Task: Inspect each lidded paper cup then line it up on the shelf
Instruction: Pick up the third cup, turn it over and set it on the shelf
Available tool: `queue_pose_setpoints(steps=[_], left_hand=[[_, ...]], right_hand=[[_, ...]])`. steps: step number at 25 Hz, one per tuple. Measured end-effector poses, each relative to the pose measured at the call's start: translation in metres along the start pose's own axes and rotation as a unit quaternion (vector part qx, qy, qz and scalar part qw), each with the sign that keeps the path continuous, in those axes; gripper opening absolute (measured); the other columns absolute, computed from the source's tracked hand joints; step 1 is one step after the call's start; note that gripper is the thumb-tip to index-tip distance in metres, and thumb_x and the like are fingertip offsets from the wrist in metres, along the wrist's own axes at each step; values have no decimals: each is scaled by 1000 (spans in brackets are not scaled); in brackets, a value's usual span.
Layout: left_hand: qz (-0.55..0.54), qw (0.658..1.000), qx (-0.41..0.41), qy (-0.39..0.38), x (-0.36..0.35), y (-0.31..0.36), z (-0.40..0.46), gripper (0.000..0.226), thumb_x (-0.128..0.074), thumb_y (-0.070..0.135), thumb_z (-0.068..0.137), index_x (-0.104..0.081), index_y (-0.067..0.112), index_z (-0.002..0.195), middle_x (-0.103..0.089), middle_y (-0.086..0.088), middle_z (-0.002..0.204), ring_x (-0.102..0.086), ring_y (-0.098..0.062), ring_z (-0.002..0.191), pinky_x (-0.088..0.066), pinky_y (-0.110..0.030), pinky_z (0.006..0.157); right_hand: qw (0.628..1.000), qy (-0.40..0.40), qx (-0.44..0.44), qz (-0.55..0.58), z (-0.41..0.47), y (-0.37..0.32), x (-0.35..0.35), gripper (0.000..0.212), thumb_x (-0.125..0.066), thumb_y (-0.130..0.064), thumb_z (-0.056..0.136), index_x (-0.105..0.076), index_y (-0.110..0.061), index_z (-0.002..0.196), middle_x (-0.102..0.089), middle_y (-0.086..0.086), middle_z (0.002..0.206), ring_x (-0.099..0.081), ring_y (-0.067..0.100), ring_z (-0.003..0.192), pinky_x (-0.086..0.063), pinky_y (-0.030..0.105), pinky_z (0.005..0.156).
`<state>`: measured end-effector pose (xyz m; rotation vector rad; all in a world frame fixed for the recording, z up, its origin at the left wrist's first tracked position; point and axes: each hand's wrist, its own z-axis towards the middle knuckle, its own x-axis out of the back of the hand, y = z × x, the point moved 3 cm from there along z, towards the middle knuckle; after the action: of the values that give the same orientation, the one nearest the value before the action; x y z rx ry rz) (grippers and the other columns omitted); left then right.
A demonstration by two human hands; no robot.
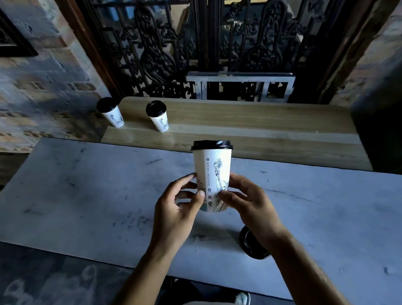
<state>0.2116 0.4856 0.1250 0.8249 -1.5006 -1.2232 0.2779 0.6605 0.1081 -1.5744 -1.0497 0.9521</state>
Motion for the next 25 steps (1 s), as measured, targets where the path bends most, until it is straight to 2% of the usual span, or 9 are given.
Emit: queue_pose_setpoints(steps=[3,6,10,12,14,19,21,23,25], left_hand=[[-4,1000,11,0,-9,2,1,39,-75,19,86,-66,23,124,-75,4,108,-73,-12,96,-60,-26,75],[0,1000,28,-6,-20,0,10,40,-74,8,87,-65,27,121,-75,6,107,-72,-9,96,-58,-21,76],[8,999,40,-8,-26,-12,37,38,-72,13,88,-65,29,121,-73,6,112,-72,-11,101,-61,-38,85],[-1,998,57,-16,-29,-21,58,36,-70,23,84,-66,33,119,-74,9,110,-73,-12,102,-61,-47,87],[-9,997,71,-24,-35,-29,85,35,-69,25,83,-66,38,114,-74,9,110,-73,-11,101,-61,-49,88],[-24,988,127,-79,-60,-59,169,35,-69,11,81,-66,32,108,-74,5,114,-71,-9,106,-56,-43,100],[-22,983,145,-106,-76,-80,216,34,-66,8,76,-63,32,100,-74,3,112,-70,-9,107,-56,-40,97],[-30,981,155,-113,-95,-100,264,35,-64,10,70,-58,28,99,-73,0,112,-70,-11,109,-54,-34,89],[-54,980,156,-111,-115,-123,305,41,-62,6,68,-55,25,103,-69,-4,119,-68,-16,116,-54,-32,91]], right_hand=[[999,2,-16,-32,4,1,12,43,-71,-1,94,-61,-6,135,-74,1,122,-76,1,95,-59,19,78],[997,-7,-18,-77,17,1,20,51,-76,-6,91,-60,-13,139,-73,-2,125,-76,4,102,-61,24,84],[986,-12,-1,-168,50,-7,25,52,-81,-20,86,-63,-29,134,-72,-12,122,-72,-7,90,-61,22,82],[984,2,0,-176,70,-7,26,54,-80,-23,84,-61,-32,134,-70,-12,123,-72,-2,91,-61,24,83],[982,18,-21,-187,92,-3,28,58,-80,-20,85,-57,-28,138,-70,-6,125,-74,5,95,-62,26,83],[972,26,-103,-209,172,13,31,63,-73,-16,78,-52,-22,138,-69,-1,134,-75,13,102,-60,37,91],[967,52,-129,-213,217,22,34,63,-67,-22,70,-53,-20,132,-69,3,131,-72,17,106,-58,36,85],[966,77,-132,-211,268,39,38,71,-59,-35,58,-51,-24,128,-67,6,130,-68,24,116,-58,47,93],[962,99,-115,-228,313,56,44,75,-60,-33,60,-48,-25,133,-66,5,132,-67,28,120,-55,53,99]])
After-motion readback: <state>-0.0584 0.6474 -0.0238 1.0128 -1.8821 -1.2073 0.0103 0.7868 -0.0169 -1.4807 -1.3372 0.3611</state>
